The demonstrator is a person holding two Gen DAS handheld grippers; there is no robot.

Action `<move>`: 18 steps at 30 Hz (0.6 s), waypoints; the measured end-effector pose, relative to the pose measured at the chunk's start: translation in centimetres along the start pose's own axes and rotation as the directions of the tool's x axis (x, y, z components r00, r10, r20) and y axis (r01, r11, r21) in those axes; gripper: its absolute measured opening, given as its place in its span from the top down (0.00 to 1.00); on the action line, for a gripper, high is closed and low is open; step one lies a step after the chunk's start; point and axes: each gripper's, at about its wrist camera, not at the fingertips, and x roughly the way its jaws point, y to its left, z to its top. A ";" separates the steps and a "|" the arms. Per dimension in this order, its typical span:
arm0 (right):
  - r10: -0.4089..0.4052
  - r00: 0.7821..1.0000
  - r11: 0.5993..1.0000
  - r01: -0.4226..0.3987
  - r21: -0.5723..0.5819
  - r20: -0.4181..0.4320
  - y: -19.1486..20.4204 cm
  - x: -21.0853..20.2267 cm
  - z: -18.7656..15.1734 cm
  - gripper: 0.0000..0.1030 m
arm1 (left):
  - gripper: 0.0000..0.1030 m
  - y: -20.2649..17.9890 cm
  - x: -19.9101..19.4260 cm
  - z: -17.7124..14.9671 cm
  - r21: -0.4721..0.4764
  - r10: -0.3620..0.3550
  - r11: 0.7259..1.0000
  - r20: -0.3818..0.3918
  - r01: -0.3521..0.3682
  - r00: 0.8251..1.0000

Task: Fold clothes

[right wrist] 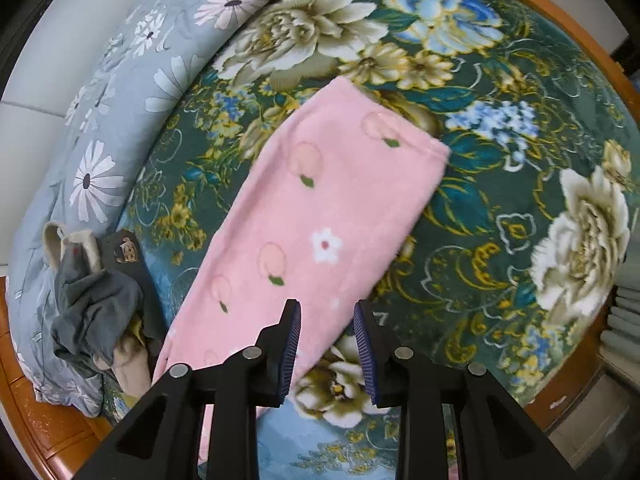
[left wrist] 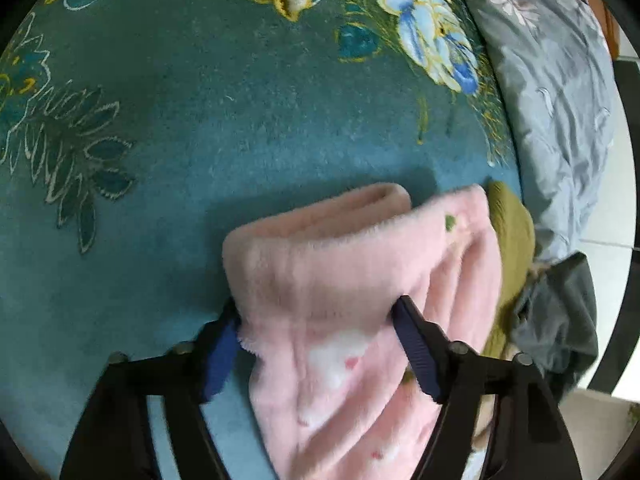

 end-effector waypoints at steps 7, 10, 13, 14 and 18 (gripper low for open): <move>0.036 0.999 0.999 -0.036 0.020 0.015 -0.5 -1.1 -1.3 0.70 | 0.84 -2.6 -7.9 2.8 0.120 -0.129 0.986 0.091 0.118 0.987; 0.058 0.998 0.998 -0.058 0.018 0.012 -1.0 -0.9 -2.4 0.70 | 0.83 -0.6 -10.9 6.0 0.133 -0.029 0.991 0.166 0.007 0.986; 0.065 0.998 0.997 -0.064 0.041 -0.026 -1.8 0.3 -3.8 0.70 | 0.81 3.1 -11.2 9.2 0.004 0.153 0.988 0.180 -0.156 0.972; 0.075 0.997 0.996 -0.073 0.053 -0.032 -2.1 0.7 -4.3 0.70 | 0.79 3.9 -10.8 9.4 -0.037 0.189 0.982 0.149 -0.186 0.971; 0.116 0.993 0.990 -0.113 0.086 -0.036 -3.3 1.5 -5.2 0.70 | 0.61 3.8 -10.4 8.3 -0.078 0.239 0.970 0.127 -0.230 0.963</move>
